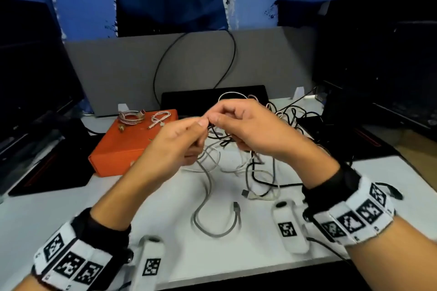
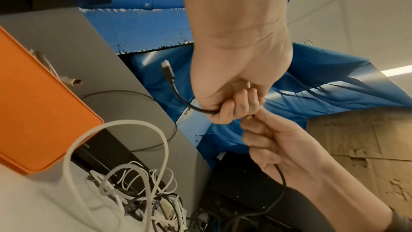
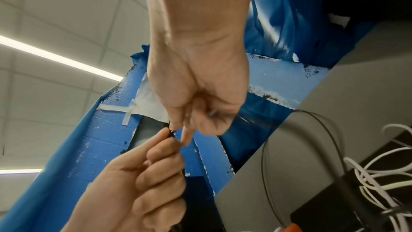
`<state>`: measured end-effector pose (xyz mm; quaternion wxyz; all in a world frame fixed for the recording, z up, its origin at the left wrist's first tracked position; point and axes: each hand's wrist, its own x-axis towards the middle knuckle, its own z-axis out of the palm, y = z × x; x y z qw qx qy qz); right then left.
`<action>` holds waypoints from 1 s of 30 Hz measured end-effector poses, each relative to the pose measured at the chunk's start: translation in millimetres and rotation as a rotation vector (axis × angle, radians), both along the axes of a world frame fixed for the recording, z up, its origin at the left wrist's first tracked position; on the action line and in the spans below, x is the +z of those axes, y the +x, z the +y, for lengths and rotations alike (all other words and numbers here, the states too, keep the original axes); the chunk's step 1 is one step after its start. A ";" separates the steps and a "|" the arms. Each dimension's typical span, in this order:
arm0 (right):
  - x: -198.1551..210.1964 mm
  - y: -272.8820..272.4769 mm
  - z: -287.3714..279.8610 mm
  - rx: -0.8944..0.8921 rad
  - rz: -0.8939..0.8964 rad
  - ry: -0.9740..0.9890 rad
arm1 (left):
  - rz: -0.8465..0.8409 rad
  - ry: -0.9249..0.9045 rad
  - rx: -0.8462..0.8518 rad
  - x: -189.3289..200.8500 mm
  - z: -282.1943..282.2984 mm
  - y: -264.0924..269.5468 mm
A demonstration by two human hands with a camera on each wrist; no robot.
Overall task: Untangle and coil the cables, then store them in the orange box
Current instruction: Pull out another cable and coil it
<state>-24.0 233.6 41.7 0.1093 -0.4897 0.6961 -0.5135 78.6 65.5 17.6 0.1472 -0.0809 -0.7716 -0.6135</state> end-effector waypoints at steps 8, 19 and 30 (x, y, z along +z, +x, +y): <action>0.0 -3.6 17.4 -0.233 0.339 -0.053 | -0.092 -0.096 0.066 12.1 -8.8 28.2; -6.0 22.4 6.2 -0.087 0.504 0.490 | 0.115 0.642 -0.199 29.1 -10.5 36.8; -4.0 51.2 6.2 0.091 0.631 0.477 | 0.221 0.147 0.184 4.2 2.9 22.6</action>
